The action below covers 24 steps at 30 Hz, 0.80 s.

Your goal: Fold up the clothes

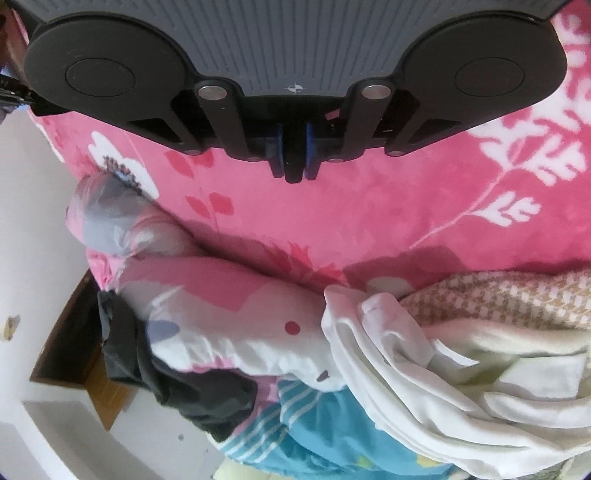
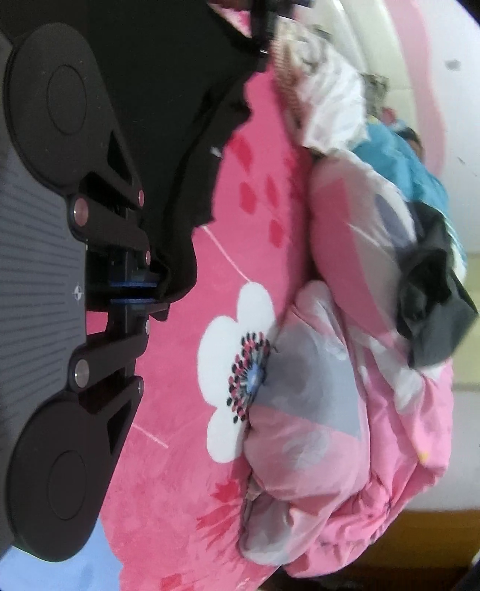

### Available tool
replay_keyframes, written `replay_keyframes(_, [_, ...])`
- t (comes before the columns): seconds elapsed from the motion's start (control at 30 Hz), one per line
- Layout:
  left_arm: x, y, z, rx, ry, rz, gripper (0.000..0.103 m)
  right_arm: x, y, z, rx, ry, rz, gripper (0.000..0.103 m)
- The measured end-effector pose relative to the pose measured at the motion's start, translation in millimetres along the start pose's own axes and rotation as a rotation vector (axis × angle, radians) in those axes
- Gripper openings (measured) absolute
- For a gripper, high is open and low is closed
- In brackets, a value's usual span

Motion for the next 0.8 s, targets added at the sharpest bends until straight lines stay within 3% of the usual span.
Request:
replay_keyframes(0.27, [10.1,-7.8,14.1,-0.075,0.023,0.085,0.006,-23.8,-6.6,3.5,-0.055,-0.062,-0.218,0.004])
replay_keyframes(0.47, [8.1,-14.8,16.6,-0.102,0.015,0.09,0.005,-31.0,-11.1,0.8,-0.086,-0.079,-0.29,0.004])
replay_keyframes(0.67, [18.4,-9.6,-1.1,-0.061,-0.046,0.095,0.005,-40.8,-1.8,-28.7,-0.053,-0.061,-0.338,0.004])
replay_keyframes(0.8, [25.7,-0.2,-18.0,0.012,-0.082,0.099,0.008,-44.9,13.2,-52.8,-0.014,-0.032,-0.354,0.004])
Point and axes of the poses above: each gripper's, at about its wrist camera, not at the fingertips, and z roughly against the way its jaws point, x to its left, y to its underside, the point moved 10 cm from there along -z, roughly the way its jaws point, and after that the axes turned 9 degrees about x, right-handed, at the moved point
